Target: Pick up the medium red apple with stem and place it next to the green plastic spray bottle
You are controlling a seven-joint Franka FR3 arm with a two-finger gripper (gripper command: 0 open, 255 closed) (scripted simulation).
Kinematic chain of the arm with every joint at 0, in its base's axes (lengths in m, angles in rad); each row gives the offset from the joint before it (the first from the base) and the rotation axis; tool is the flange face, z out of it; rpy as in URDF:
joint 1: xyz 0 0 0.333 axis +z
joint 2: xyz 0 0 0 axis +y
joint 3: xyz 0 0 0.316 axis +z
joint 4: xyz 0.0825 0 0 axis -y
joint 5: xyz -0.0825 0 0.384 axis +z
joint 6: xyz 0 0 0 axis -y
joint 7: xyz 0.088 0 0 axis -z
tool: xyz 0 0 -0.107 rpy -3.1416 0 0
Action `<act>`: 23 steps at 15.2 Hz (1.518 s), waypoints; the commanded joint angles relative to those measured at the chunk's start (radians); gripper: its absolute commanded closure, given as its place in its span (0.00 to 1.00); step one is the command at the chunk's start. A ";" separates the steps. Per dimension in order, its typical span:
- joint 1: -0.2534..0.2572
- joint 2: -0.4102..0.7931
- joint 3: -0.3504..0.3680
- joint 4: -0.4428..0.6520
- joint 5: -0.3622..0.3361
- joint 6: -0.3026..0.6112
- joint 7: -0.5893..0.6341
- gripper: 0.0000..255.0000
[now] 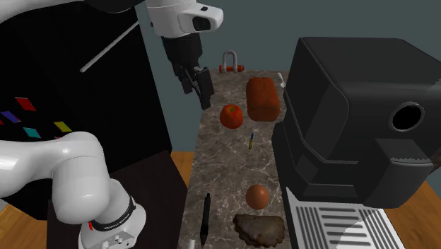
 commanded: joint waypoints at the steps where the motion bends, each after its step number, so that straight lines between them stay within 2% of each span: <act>1: 0.000 0.000 0.000 0.000 0.000 0.000 0.000 0.00; 12: 0.015 0.289 0.107 -0.011 0.123 0.267 0.242 0.00; 23: 0.027 0.671 0.186 0.143 0.184 0.486 0.451 0.00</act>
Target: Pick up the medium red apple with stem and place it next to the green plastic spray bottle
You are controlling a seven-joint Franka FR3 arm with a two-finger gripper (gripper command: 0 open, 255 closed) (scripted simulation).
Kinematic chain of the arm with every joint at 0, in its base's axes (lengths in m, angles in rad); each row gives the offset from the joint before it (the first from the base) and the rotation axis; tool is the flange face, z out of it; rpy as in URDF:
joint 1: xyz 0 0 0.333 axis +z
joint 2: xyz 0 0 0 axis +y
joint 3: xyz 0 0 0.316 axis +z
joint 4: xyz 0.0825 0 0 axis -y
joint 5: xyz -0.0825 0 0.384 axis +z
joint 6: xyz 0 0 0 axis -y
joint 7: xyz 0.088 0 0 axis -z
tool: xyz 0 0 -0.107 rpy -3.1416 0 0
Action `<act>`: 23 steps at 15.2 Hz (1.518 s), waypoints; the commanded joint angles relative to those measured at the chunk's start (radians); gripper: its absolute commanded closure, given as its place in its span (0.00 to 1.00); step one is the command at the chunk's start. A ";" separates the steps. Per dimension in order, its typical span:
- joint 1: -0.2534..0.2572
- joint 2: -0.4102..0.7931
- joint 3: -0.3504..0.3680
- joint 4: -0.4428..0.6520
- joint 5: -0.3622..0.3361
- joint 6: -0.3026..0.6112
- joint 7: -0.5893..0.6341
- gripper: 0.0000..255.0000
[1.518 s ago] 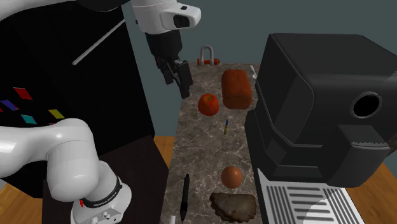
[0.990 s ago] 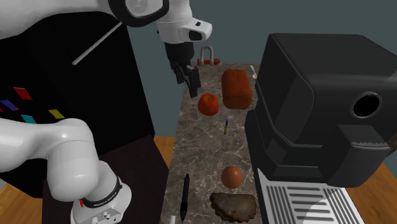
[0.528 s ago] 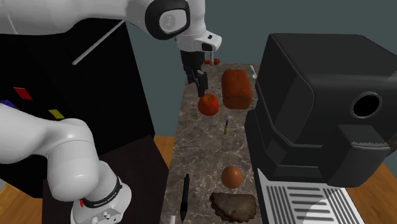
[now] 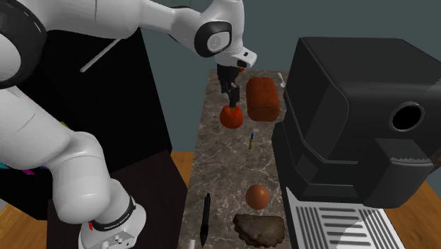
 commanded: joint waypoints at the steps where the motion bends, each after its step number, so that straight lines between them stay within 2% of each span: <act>1: 0.005 0.075 0.013 0.043 0.006 0.032 0.041 0.00; 4: 0.011 0.177 0.024 0.109 0.009 0.068 0.090 0.00; 12: 0.015 0.226 0.028 0.061 0.003 0.165 0.094 0.00; 19: 0.015 0.226 0.028 0.061 0.003 0.165 0.095 0.00; 20: 0.015 0.226 0.028 0.061 0.003 0.165 0.095 1.00; 23: 0.015 0.226 0.028 0.061 0.003 0.165 0.094 1.00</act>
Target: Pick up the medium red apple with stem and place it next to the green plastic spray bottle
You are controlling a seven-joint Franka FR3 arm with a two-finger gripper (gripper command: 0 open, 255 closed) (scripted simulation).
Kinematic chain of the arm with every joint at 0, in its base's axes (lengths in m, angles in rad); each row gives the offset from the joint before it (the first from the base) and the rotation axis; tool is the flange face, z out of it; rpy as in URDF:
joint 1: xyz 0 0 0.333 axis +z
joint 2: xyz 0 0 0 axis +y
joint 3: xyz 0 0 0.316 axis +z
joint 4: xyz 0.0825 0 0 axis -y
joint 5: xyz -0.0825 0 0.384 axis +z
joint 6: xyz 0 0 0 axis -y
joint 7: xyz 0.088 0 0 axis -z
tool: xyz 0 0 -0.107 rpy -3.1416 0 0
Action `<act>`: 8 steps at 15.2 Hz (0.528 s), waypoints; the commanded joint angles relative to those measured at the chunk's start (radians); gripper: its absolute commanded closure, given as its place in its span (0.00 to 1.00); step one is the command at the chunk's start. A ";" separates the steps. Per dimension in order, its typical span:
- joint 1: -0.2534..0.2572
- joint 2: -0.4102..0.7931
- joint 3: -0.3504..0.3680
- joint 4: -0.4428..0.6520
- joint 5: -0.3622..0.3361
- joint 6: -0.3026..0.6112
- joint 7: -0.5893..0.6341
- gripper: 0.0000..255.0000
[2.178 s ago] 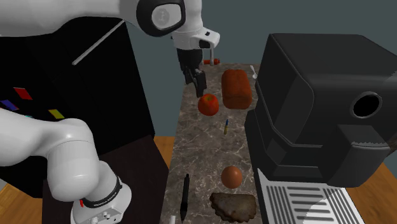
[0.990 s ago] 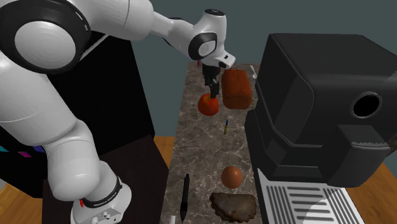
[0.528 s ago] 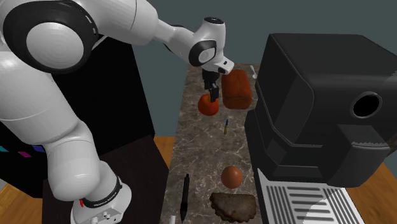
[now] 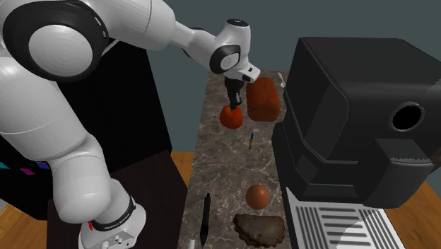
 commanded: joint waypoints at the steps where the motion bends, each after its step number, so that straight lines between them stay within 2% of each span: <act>1: 0.001 0.000 0.001 -0.001 0.000 0.000 0.000 1.00; 6: 0.000 0.001 0.001 -0.001 0.000 0.000 0.000 1.00; 8: 0.000 -0.011 0.000 0.013 0.002 -0.026 0.000 1.00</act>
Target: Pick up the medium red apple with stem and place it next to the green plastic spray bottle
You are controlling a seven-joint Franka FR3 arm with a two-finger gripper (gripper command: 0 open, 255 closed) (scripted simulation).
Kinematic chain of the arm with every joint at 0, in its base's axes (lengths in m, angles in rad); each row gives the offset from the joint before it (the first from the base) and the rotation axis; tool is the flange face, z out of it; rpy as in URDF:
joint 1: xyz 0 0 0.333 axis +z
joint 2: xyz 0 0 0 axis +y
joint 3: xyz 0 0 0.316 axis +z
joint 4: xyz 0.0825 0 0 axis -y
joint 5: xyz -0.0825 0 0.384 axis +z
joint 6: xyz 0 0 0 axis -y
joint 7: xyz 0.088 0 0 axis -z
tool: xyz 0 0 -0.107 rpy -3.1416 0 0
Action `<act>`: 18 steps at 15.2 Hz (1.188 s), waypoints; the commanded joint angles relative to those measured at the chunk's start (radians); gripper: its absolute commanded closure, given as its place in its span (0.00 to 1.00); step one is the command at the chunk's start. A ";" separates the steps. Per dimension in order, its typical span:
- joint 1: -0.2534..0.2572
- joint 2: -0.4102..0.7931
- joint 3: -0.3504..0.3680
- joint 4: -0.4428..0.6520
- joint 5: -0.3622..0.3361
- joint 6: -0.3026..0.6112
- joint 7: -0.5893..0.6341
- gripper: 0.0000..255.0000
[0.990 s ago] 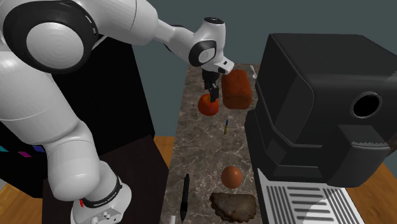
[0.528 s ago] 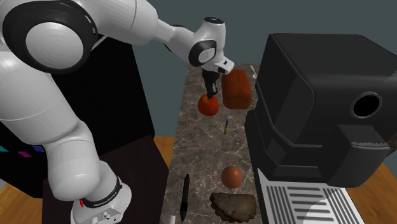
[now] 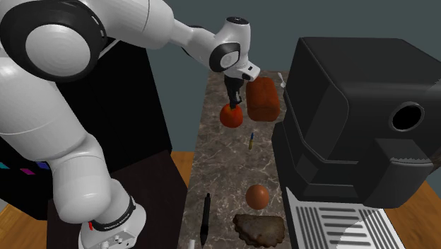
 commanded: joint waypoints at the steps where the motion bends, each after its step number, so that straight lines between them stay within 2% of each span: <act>1: -0.001 -0.008 -0.001 0.016 0.000 -0.024 0.000 1.00; 18: -0.004 -0.074 -0.004 0.173 0.005 -0.247 0.006 1.00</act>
